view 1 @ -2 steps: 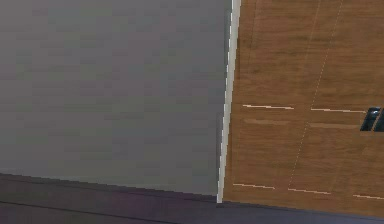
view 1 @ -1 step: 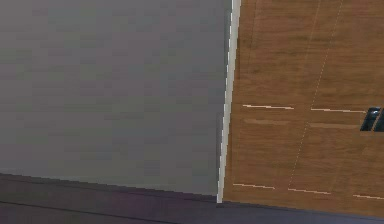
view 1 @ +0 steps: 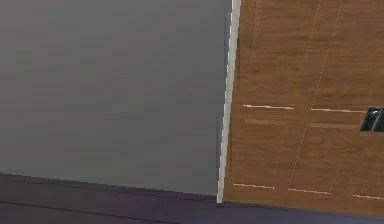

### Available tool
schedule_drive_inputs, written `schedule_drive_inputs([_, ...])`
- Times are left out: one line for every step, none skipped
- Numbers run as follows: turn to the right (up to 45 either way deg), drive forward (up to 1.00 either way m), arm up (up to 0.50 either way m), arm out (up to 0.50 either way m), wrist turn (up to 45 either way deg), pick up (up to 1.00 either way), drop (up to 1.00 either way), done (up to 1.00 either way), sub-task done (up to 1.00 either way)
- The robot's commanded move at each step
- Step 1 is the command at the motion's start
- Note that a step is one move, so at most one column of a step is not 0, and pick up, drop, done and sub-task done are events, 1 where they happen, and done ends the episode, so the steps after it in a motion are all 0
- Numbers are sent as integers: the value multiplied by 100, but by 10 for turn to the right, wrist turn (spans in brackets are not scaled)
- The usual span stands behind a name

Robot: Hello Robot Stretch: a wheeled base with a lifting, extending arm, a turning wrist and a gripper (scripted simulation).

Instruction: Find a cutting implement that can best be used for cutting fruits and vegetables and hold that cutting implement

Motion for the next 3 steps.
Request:
schedule_drive_inputs([0, 0, 0, 36, 0, 0, 0, 0, 0])
schedule_drive_inputs([0, 0, 0, 0, 450, 0, 0, 0, 0])
schedule_drive_inputs([0, 0, 0, 0, 450, 0, 0, 0, 0])
